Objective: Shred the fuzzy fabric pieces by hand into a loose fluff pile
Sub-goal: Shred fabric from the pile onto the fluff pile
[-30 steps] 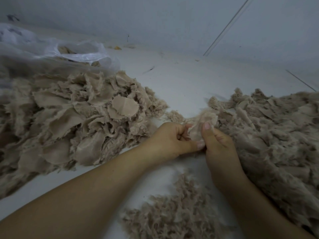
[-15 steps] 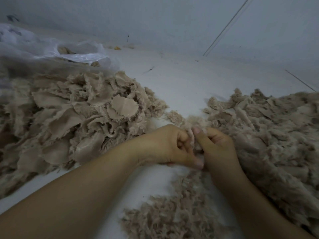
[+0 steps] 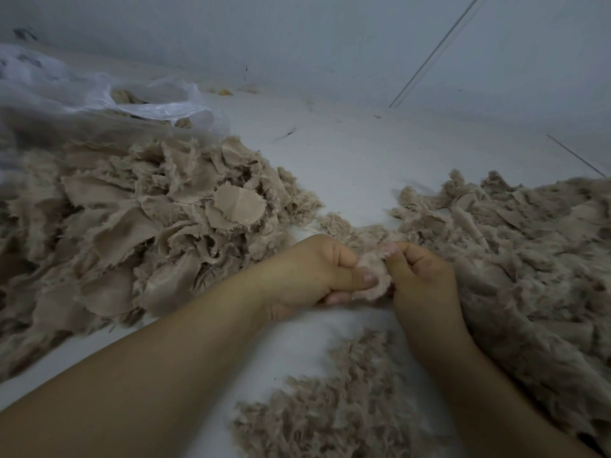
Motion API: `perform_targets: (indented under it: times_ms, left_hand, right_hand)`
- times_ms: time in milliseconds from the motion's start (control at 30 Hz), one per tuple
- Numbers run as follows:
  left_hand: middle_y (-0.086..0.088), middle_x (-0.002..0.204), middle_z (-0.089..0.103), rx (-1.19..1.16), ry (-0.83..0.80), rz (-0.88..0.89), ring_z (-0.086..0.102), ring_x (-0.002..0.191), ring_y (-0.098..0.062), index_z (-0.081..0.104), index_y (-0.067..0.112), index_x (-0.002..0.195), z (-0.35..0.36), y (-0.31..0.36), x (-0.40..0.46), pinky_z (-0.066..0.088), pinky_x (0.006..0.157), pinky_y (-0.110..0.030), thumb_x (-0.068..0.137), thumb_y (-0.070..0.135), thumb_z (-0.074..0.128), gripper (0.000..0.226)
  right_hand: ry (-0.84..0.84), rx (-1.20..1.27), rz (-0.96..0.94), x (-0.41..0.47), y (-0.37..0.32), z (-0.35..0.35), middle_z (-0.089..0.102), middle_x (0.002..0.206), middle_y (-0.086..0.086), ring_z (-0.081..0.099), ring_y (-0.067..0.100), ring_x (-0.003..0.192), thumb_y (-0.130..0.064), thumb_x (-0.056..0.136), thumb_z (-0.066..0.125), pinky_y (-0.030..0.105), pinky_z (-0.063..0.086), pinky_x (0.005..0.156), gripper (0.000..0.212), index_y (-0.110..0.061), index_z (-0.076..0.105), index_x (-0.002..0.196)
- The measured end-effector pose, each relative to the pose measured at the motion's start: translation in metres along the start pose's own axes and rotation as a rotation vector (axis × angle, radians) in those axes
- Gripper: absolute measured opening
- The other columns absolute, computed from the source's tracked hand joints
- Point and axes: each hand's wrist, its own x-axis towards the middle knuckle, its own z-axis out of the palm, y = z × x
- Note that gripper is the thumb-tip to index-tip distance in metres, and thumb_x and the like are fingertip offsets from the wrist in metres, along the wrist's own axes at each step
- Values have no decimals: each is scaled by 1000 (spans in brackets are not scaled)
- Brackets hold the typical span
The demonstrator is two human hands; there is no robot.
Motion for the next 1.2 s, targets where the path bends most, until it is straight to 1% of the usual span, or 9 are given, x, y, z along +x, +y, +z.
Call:
perform_targets:
  times_ms: [167,267,333,433,600,800,867,1000,1200]
  left_hand:
    - [-7,55,57,-432,231,147,30,29,-9,59,-6,88,-3,1,6,15,45,-30,94,16,50,24]
    - [-10,112,68,-705,387,326,64,62,-19,45,4,131,-12,9,16,49,52,-29,93,24,53,44]
    - [-2,143,49,-329,503,277,65,86,-32,21,16,153,-16,1,21,58,72,-42,97,16,57,67]
    - [-2,158,31,762,510,225,42,135,-30,27,20,152,-12,-17,28,36,111,-40,97,6,51,62]
    - [-3,131,48,1308,420,102,57,111,-28,49,19,127,-3,-22,29,42,71,-35,90,17,46,37]
    - [-8,104,59,1056,454,216,58,95,-27,62,9,112,4,-22,25,49,80,-44,84,1,53,30]
    - [-3,91,68,681,506,285,64,83,-18,68,12,100,11,-21,24,53,75,-33,86,-3,58,23]
    - [-9,59,64,-221,527,260,55,44,-17,63,8,90,14,-19,24,46,44,-23,88,-11,58,20]
    - [-4,56,59,-332,526,207,50,39,-17,64,4,85,13,-18,21,38,38,-22,93,16,65,15]
  right_hand:
    - [85,15,8,5,3,1,53,56,-4,42,1,44,-8,103,45,14,36,45,29,-12,65,83]
    - [55,17,23,5,6,1,56,57,-8,42,3,47,-8,104,43,15,37,47,28,-14,65,89]
    - [6,-15,12,3,4,5,63,62,-6,48,2,51,-4,102,45,13,42,51,26,-15,65,90]
    - [-20,-25,30,2,4,7,71,73,-3,56,2,57,2,98,50,13,46,57,26,-18,65,91]
    - [-64,-103,13,-1,2,10,73,88,-4,66,2,74,4,95,54,17,52,69,32,-26,65,91]
    - [-30,-240,46,2,4,4,71,91,-7,70,12,88,6,89,58,31,57,86,37,-25,67,108]
    - [-121,-273,-2,1,2,5,72,95,-9,69,5,88,10,87,58,24,57,83,46,-20,66,121]
    - [-174,-214,-90,-3,-2,6,73,73,-1,69,14,69,4,89,62,26,56,65,26,-18,71,81]
    - [-66,-190,-19,0,0,4,65,58,5,58,6,50,-11,99,55,18,47,51,30,-4,63,71]
